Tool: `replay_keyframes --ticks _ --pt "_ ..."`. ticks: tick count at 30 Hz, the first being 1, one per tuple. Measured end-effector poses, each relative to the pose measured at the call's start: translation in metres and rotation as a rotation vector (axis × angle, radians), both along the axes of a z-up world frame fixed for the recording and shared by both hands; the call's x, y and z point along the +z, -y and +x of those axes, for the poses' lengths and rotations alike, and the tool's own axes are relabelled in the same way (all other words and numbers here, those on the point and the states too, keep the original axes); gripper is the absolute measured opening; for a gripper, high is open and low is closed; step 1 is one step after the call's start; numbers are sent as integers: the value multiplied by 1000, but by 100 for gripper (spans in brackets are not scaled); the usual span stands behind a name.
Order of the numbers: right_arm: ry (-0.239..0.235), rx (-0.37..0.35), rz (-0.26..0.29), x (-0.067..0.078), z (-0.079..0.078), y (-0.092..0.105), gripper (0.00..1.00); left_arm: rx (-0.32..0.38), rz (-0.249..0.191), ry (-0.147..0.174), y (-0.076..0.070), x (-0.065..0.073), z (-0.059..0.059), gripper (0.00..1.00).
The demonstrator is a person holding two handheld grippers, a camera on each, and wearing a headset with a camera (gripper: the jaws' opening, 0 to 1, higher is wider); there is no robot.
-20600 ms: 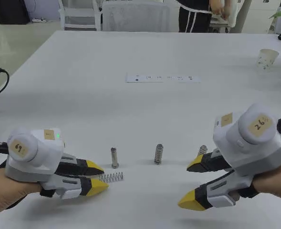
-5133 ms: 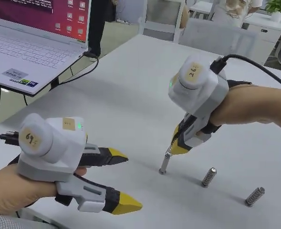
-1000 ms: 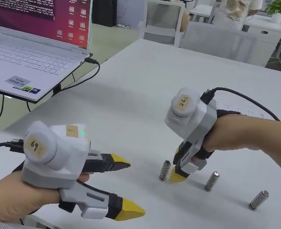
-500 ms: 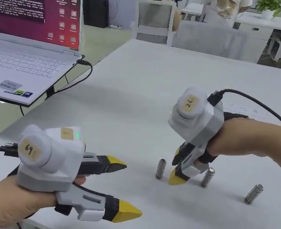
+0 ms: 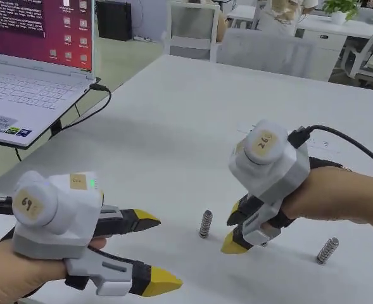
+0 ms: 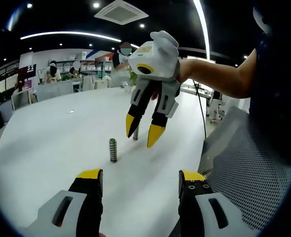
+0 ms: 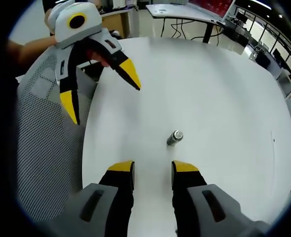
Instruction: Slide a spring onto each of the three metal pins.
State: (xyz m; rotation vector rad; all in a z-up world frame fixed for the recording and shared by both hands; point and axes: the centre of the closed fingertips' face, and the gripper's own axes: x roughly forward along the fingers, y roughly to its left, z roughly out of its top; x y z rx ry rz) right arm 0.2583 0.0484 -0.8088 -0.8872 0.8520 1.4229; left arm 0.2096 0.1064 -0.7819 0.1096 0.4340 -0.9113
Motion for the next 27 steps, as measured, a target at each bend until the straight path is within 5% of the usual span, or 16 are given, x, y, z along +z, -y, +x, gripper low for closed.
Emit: replay_keyframes --ticks 27 --pt "-22 -129 161 24 -34 34 29 -11 -16 14 5 14 1 58"
